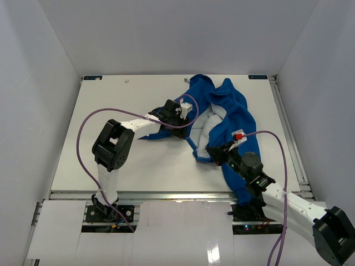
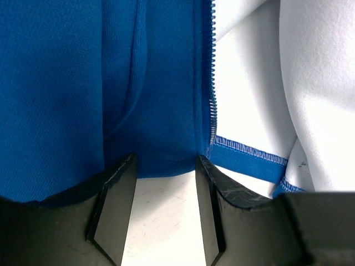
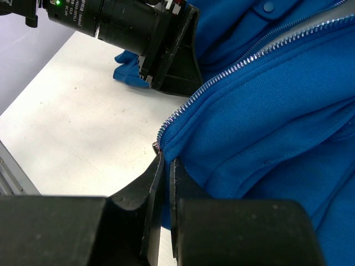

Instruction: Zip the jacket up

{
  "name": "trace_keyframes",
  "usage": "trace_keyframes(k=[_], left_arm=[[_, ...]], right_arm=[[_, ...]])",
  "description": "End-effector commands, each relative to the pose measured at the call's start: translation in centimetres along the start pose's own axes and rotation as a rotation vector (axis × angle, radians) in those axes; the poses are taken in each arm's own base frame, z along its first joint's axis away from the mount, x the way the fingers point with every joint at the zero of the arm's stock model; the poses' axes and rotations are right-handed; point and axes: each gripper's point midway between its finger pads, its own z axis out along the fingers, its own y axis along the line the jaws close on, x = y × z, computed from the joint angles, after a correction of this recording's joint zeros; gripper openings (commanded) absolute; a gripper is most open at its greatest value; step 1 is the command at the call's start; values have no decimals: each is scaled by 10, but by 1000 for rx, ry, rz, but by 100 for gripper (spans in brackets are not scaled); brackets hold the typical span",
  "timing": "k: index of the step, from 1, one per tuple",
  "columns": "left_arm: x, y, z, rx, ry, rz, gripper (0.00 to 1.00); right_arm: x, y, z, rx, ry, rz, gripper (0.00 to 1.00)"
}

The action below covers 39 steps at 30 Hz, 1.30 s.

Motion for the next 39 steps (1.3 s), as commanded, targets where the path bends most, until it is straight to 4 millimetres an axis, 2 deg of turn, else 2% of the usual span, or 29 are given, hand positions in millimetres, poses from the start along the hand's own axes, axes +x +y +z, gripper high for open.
trace_keyframes(k=[1, 10, 24, 34, 39], left_arm=[[-19, -6, -7, 26, -43, 13, 57], [-33, -14, -18, 38, -90, 31, 57], [-39, -19, -12, -9, -107, 78, 57], [-31, -9, 2, -53, -87, 66, 56], [-28, -10, 3, -48, -85, 65, 50]], right_arm=[[-3, 3, 1, -21, -23, 4, 8], [0, 2, 2, -18, -14, 4, 8], [1, 1, 2, -15, -10, 3, 8], [-1, 2, 2, -18, -16, -1, 8], [-2, 2, 2, -19, -16, -3, 8]])
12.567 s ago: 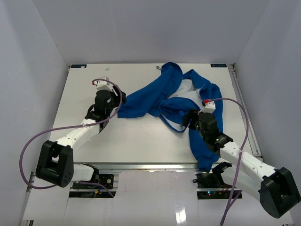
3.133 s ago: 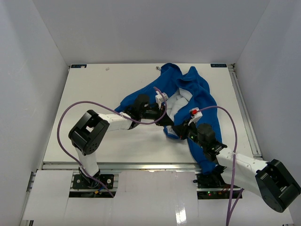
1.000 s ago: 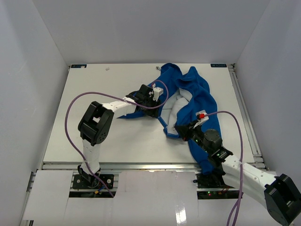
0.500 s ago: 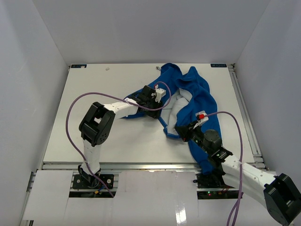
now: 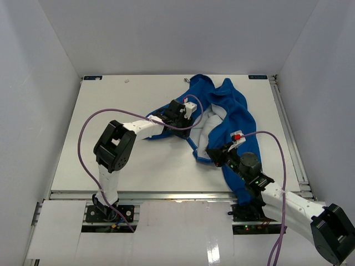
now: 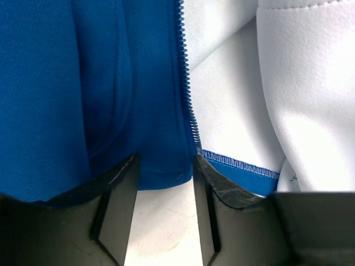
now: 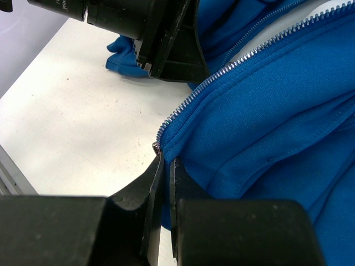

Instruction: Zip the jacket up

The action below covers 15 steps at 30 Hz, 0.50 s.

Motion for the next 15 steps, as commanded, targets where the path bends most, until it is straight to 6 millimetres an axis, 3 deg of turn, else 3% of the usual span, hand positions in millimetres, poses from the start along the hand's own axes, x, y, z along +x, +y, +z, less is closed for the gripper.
trace_keyframes(k=[1, 10, 15], left_arm=[[-15, -2, 1, 5, -43, 6, 50], [-6, -9, 8, 49, -18, -1, 51], [-2, -2, 12, 12, -10, -15, 50]], right_arm=[[-14, 8, 1, -35, -52, -6, 8], [-17, 9, 1, -35, -58, -8, 8], [-16, 9, 1, -35, -57, -8, 8]])
